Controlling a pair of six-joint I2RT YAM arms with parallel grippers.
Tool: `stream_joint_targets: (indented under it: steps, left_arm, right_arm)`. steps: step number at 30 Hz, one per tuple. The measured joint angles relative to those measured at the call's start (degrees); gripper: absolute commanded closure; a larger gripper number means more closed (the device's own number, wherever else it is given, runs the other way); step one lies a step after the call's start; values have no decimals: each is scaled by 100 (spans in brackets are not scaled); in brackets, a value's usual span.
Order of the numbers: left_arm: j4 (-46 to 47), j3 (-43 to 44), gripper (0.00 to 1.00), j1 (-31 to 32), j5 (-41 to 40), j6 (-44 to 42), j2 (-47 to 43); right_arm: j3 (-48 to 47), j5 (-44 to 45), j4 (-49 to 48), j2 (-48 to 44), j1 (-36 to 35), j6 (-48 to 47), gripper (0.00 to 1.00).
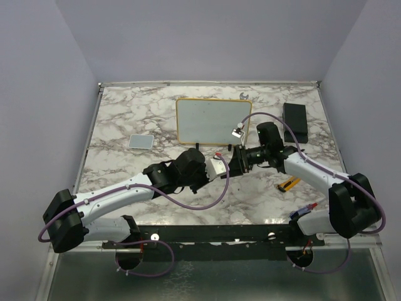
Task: Write a sentence on the whiteboard
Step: Open the whiteboard marker at the center of the board.
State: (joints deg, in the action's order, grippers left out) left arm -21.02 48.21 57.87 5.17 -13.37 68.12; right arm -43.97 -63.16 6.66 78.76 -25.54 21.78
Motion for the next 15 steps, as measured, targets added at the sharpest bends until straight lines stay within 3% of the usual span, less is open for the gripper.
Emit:
stream_joint_targets:
  steps: [15]
  left_arm:
    - [-61, 13, 100, 0, 52, -61, 2]
  right_arm:
    - [-7, 160, -98, 127, -153, 50, 76]
